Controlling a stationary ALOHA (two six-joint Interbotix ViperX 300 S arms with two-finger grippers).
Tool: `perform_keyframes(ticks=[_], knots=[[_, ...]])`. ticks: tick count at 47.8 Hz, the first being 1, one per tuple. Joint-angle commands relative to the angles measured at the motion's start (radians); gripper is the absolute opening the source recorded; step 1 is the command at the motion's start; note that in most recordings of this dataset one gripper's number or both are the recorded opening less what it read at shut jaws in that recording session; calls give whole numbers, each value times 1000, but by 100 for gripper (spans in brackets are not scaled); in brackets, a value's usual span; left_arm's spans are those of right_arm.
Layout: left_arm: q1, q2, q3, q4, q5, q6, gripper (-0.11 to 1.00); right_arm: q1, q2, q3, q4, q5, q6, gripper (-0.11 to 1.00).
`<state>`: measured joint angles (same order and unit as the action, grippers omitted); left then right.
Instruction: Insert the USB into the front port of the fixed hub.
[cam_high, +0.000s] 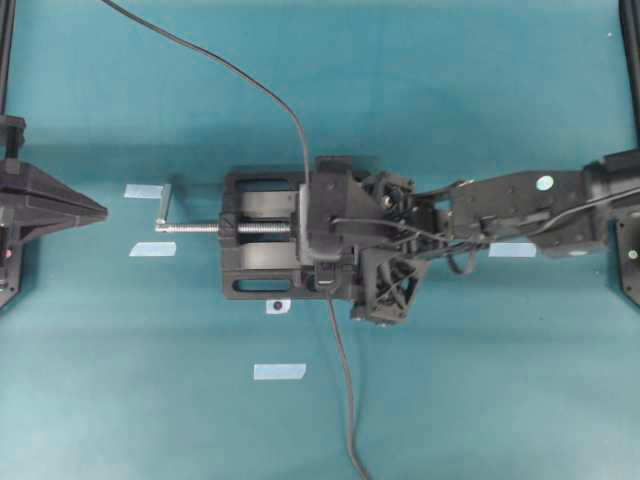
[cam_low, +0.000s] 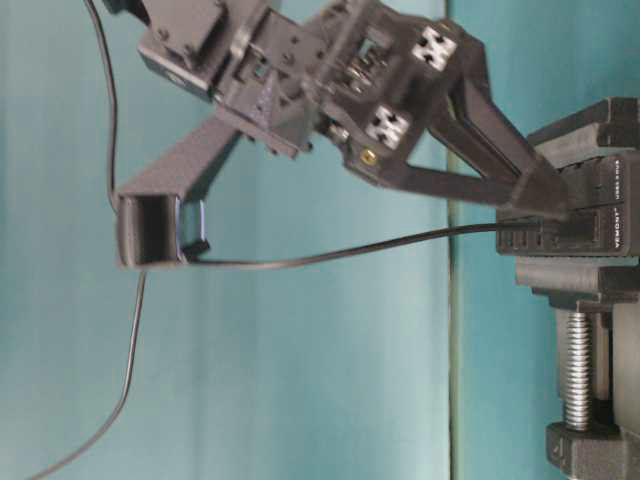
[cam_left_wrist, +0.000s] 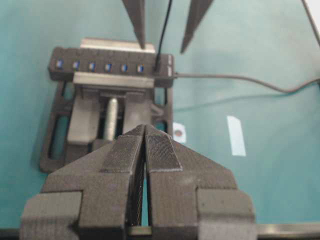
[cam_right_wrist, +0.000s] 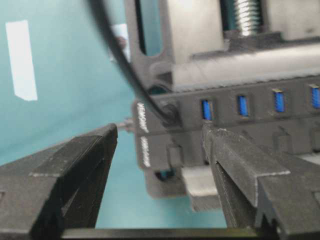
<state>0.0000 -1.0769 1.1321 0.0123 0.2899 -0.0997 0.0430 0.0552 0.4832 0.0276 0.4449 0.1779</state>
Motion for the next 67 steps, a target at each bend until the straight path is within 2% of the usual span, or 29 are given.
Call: perform_keyframes(ticks=[1, 67], knots=[[2, 3, -11, 0, -9, -2, 0, -6, -52, 3, -3, -8, 9, 74], [3, -5, -9, 2, -9, -2, 0, -21, -249, 181, -6, -115, 6, 74]])
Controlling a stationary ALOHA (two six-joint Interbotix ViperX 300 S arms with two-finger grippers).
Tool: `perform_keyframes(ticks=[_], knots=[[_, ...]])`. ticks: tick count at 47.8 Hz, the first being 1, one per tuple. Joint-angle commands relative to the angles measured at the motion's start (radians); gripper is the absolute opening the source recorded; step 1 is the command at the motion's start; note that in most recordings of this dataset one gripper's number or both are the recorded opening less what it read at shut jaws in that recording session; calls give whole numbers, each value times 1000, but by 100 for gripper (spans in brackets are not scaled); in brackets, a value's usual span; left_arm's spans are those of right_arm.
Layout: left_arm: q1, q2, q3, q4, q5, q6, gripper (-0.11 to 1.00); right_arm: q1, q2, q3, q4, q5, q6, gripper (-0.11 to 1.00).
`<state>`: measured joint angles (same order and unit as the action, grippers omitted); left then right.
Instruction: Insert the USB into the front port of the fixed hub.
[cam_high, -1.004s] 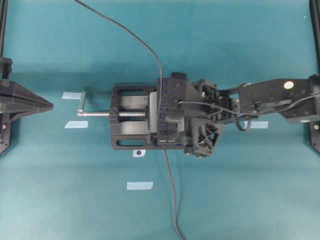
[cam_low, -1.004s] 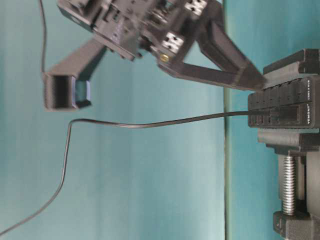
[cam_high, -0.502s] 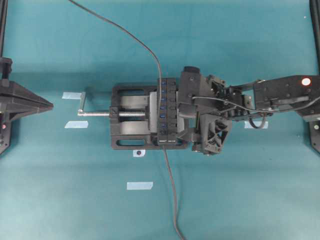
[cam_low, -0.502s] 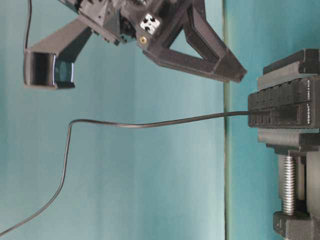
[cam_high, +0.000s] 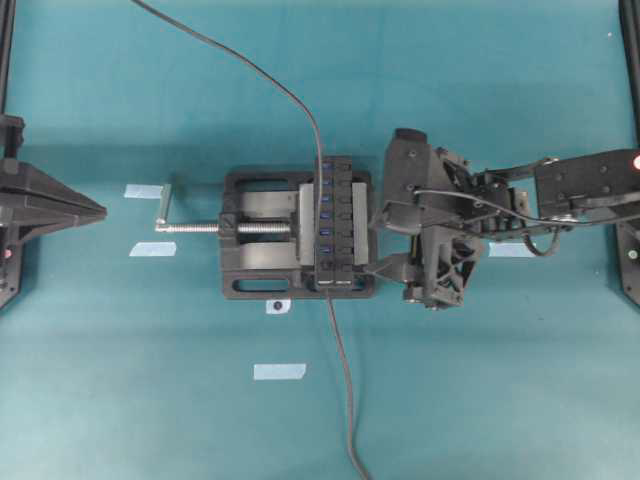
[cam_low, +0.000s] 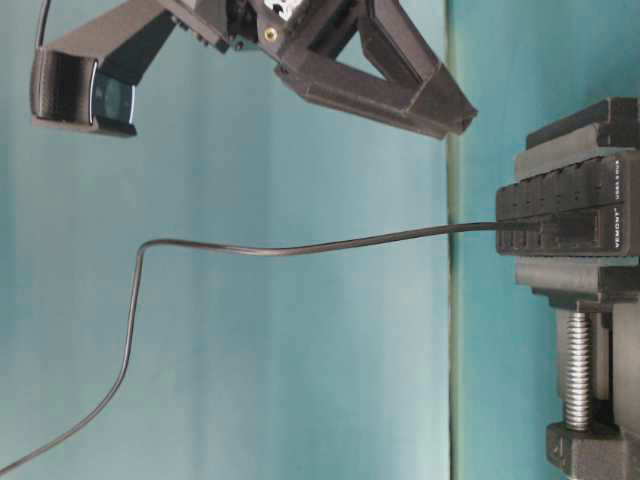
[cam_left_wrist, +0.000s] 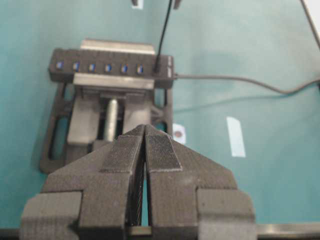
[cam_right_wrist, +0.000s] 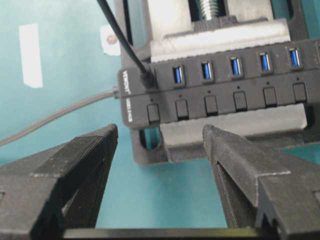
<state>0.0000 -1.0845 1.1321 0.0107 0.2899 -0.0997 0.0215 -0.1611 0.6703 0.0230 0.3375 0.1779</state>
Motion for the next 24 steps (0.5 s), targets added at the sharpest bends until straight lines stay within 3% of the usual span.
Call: perform_keyframes(ticks=[1, 24], knots=[[2, 2, -9, 3, -9, -2, 0, -2, -34, -5, -2, -8, 6, 74], [2, -11, 0, 2, -9, -2, 0, -6, -77, 54, -2, -48, 6, 74]])
